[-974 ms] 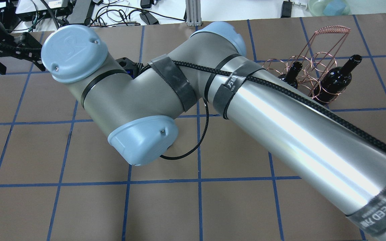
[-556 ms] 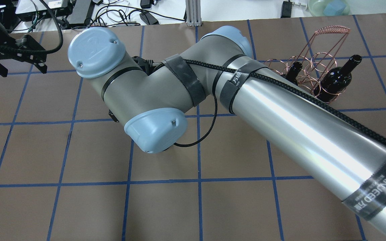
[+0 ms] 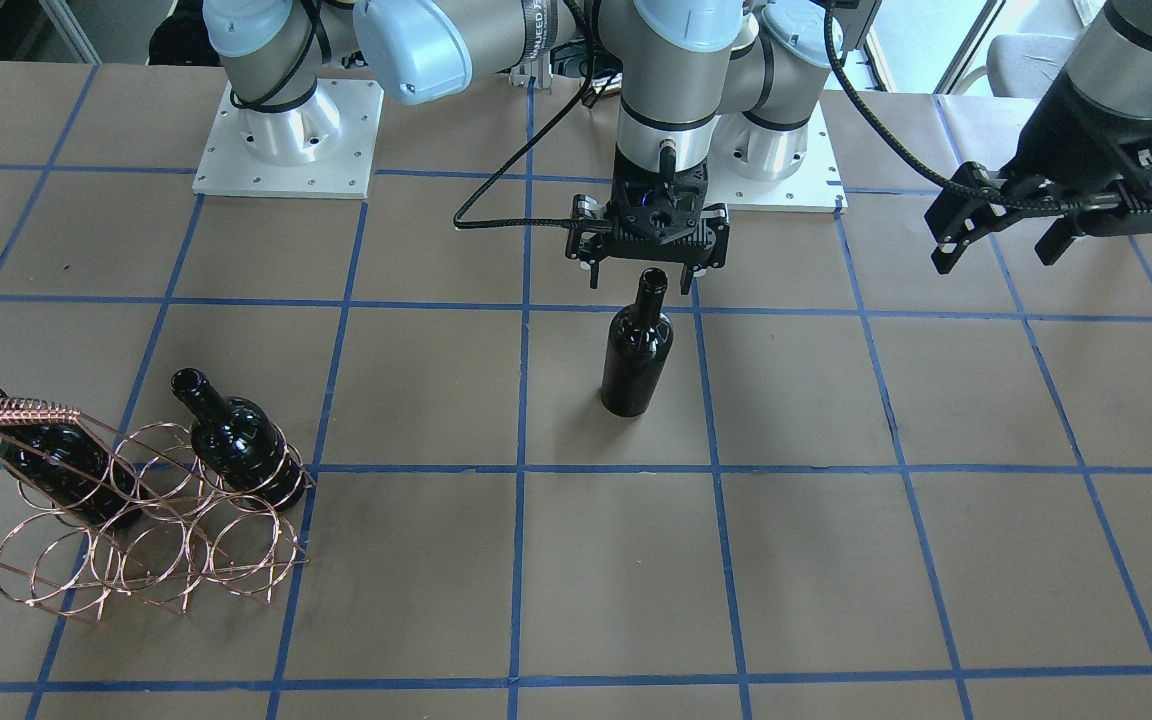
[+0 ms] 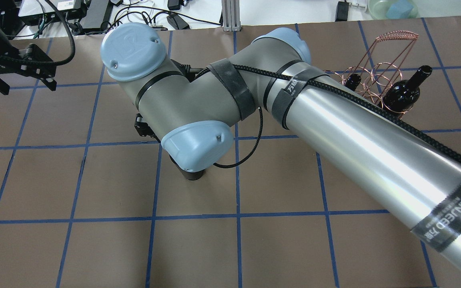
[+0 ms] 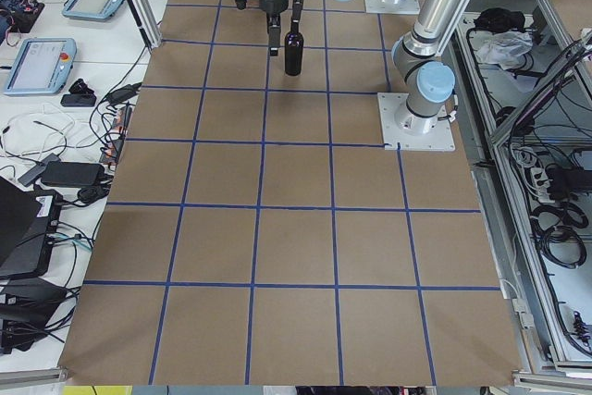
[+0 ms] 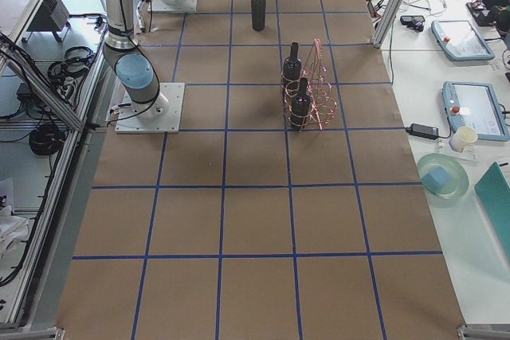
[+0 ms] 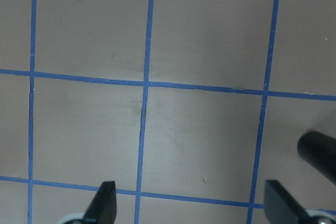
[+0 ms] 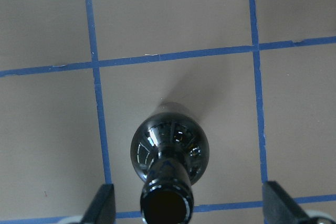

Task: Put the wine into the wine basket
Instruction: 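Reach the right gripper over the bottle and lower onto its neck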

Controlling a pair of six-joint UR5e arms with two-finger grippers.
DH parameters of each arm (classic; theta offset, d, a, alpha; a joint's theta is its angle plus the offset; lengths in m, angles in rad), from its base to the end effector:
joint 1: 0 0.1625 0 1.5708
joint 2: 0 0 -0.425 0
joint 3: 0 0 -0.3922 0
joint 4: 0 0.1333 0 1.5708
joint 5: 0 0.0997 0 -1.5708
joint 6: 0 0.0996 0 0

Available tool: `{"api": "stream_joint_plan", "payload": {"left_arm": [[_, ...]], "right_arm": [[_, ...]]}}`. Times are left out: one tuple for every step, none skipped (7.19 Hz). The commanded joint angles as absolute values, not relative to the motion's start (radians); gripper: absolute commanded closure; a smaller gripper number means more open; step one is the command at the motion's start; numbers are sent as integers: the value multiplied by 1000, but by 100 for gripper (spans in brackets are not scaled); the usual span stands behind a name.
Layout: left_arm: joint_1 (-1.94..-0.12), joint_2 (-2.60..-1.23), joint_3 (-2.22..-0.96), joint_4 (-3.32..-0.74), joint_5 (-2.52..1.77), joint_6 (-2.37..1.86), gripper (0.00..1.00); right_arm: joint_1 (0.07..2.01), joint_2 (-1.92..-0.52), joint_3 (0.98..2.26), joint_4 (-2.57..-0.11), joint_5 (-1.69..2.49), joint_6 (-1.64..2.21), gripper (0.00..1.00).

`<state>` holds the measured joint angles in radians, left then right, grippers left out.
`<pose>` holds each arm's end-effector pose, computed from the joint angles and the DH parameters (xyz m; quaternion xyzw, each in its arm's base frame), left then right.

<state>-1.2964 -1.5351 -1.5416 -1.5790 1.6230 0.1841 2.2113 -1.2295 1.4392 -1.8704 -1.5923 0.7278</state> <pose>0.0071 -0.4981 0.5190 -0.0458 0.9982 -0.0217 0.0318 0.4841 -0.4300 0.3911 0.0441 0.9980 -0.0416 0.0201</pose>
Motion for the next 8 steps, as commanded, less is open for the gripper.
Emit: {"api": "stream_joint_plan", "payload": {"left_arm": [[-1295, -1534, -1542, -1591, 1621, 184, 0], [-1295, -1534, -1543, -1594, 1621, 184, 0], [-1295, -1534, -1543, -1595, 1621, 186, 0], [-1295, -1534, -1543, -1597, 1623, 184, 0], [-1296, -1534, -1543, -1598, 1623, 184, 0], [-1295, -1534, -1543, -1598, 1624, 187, 0], [-1295, -1534, -1543, -1606, 1624, 192, 0], [-1295, -1534, -1543, -1606, 1624, 192, 0]], "right_arm": [[2210, -1224, 1440, -1873, -1586, 720, 7], [2212, -1221, 1440, -1875, -1586, 718, 14], [2212, -1220, 1440, -1882, -1586, 719, 16], [2212, -1218, 1440, -1888, -1586, 721, 25], [2212, -1212, 1440, -1907, -1586, 721, 25], [2212, -1207, 1440, -1914, -1582, 722, 32], [2212, -1200, 1440, -1914, -1562, 724, 45], [2210, -1198, 1440, -1914, -1549, 721, 61]]}}
